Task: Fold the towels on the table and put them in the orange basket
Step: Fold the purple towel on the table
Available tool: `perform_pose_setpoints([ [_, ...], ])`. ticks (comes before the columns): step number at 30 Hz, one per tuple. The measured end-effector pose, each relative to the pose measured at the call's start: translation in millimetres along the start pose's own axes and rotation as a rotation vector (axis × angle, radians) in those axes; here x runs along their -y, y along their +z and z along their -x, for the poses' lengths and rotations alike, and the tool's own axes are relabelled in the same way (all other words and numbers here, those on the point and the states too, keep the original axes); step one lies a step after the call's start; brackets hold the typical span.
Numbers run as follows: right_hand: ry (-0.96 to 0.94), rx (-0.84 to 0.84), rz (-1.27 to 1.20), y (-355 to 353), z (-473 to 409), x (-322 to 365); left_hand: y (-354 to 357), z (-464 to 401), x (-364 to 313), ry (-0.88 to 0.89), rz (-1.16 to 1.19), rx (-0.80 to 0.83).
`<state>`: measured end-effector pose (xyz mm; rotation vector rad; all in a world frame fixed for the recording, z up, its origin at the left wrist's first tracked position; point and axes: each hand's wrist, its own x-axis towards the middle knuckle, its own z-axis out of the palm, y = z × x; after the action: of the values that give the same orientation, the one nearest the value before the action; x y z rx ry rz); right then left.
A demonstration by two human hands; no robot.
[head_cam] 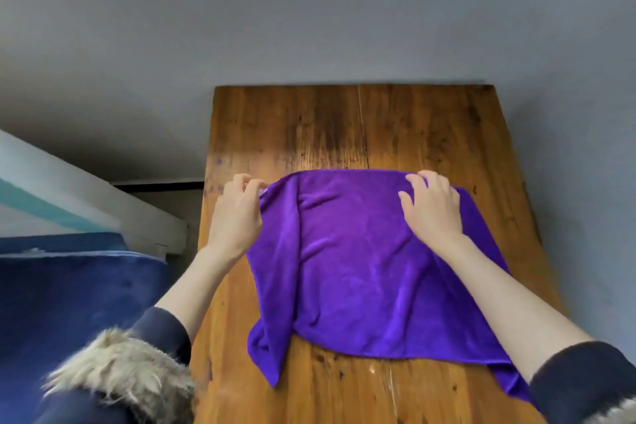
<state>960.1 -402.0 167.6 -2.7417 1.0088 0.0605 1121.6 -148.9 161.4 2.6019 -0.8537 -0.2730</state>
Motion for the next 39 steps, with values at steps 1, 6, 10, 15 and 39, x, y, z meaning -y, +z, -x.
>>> perform_pose_setpoints([
  [1, -0.038, 0.056, -0.012, 15.3, 6.5, 9.3, 11.3, 8.5, 7.8, -0.020, 0.015, 0.031],
  [6, -0.136, 0.233, -0.016, 79.6, 34.9, 47.6, 55.0, 29.8, 43.0, -0.009, -0.074, 0.154],
  [10, -0.127, 0.292, 0.083, 110.4, 48.3, 47.5, 70.4, 34.1, 56.6, 0.112, -0.250, 0.312],
  [15, -0.197, 0.309, 0.187, 116.8, 51.8, 30.2, 62.9, 12.1, 91.1, 0.070, -0.346, 0.352],
  [39, -0.210, 0.353, -0.007, 108.5, 43.2, 68.6, 69.3, 9.1, 66.6, -0.014, -0.166, 0.278],
])
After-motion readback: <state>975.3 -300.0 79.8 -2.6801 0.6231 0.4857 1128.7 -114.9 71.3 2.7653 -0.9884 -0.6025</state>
